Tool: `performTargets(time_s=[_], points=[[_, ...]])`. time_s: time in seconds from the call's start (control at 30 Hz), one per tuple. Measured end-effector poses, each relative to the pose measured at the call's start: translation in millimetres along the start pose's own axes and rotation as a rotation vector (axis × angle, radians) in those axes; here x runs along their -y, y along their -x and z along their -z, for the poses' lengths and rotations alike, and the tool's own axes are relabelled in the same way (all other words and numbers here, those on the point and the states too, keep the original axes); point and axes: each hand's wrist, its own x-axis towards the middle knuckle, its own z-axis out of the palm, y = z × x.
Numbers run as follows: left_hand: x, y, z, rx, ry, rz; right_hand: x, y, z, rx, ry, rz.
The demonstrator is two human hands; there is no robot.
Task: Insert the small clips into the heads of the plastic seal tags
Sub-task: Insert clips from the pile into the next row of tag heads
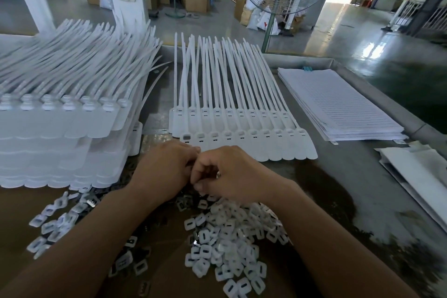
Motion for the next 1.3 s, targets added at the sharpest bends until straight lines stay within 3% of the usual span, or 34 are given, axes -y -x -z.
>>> performTargets(time_s=[0.37,0.73,1.3], points=[[-2,-1,3,0.048,-0.037,0.023,-4,-1,4,-0.099,-0.068,-0.033],[0,-3,0,0.067,-0.111,0.039,-25,-17,22,-0.355,-0.165,-0.207],[2,-4,-3,0.070,-0.150,0.020,-39,-78,10,-0.269,0.139,-0.331]])
